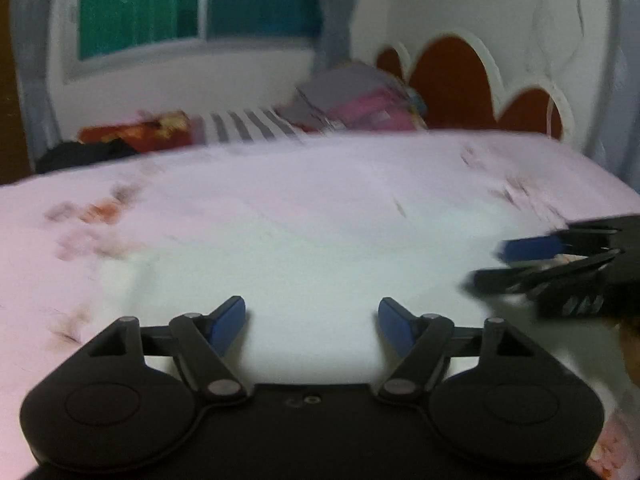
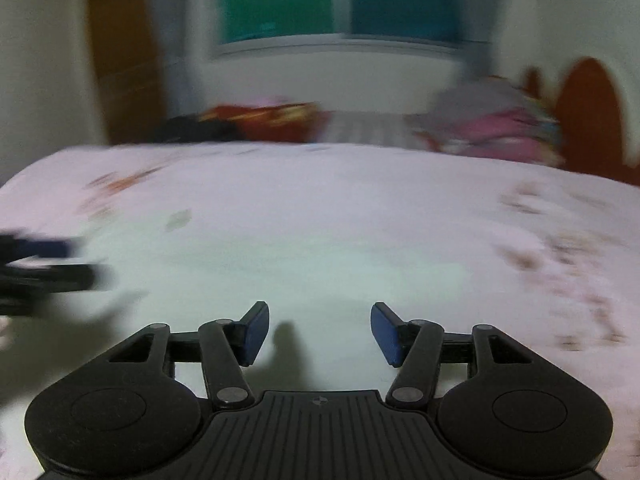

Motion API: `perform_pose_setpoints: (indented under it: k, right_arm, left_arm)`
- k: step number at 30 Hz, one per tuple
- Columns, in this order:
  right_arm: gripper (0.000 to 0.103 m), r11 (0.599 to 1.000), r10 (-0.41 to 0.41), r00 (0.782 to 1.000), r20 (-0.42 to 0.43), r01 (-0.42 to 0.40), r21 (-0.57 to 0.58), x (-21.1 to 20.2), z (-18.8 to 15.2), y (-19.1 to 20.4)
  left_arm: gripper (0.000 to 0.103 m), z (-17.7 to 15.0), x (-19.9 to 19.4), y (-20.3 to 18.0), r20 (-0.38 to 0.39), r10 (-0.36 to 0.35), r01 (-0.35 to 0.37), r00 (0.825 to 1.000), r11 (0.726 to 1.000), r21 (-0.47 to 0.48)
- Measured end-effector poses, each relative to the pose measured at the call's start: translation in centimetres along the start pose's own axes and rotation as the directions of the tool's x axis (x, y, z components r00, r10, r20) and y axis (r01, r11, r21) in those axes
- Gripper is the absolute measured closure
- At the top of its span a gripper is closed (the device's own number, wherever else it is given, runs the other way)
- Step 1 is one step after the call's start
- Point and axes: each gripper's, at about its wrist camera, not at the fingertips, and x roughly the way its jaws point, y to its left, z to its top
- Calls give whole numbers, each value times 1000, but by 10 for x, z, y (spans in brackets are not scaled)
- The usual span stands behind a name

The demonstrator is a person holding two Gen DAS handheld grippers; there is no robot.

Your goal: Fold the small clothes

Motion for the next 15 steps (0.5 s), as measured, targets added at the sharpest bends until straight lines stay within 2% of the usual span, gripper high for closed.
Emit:
perform_pose_setpoints:
  k: [1, 2, 4, 6, 7, 8, 11, 13, 14, 15]
  right_arm:
    - [46, 999, 21, 1000, -14, -21, -26, 2, -4, 11]
    - [46, 998, 20, 999, -40, -23, -58, 6, -8, 21]
    - [46, 995, -30, 998, -59, 24, -95, 10, -14, 21]
    - [46, 994, -107, 992, -69, 105, -36, 5, -13, 0]
    - [58, 991, -132, 988, -74, 131, -25, 1, -12, -5]
    - [62, 991, -130, 988, -80, 129, -19, -6, -12, -6]
    - [64, 997, -60, 997, -41, 58, -41, -20, -13, 7]
    - [64, 997, -33, 997, -67, 29, -66, -19, -20, 19]
    - [64, 995, -59, 993, -102, 50, -81, -13, -29, 19]
    - [64, 993, -86, 990, -113, 76, -88, -10, -38, 20]
  left_arm:
    - [30, -5, 6, -3, -28, 7, -7, 1000, 1000, 3]
    - [29, -9, 7, -2, -24, 26, -25, 999, 1000, 13]
    - [28, -13, 2, 7, -15, 68, -68, 998, 998, 15]
    - [30, -15, -6, 16, -22, 125, -125, 992, 992, 2]
    - [33, -15, -11, 18, -18, 123, -123, 992, 992, -12]
    - [35, -16, -18, 18, -5, 110, -110, 994, 993, -38]
    - [35, -22, -31, 2, 25, 23, -21, 999, 999, -45]
    - [33, -30, -24, -12, -14, 29, -29, 999, 999, 22]
    - [33, -35, -21, -16, -43, 60, -58, 997, 997, 53]
    - [33, -41, -23, -14, -35, 66, -64, 997, 997, 46]
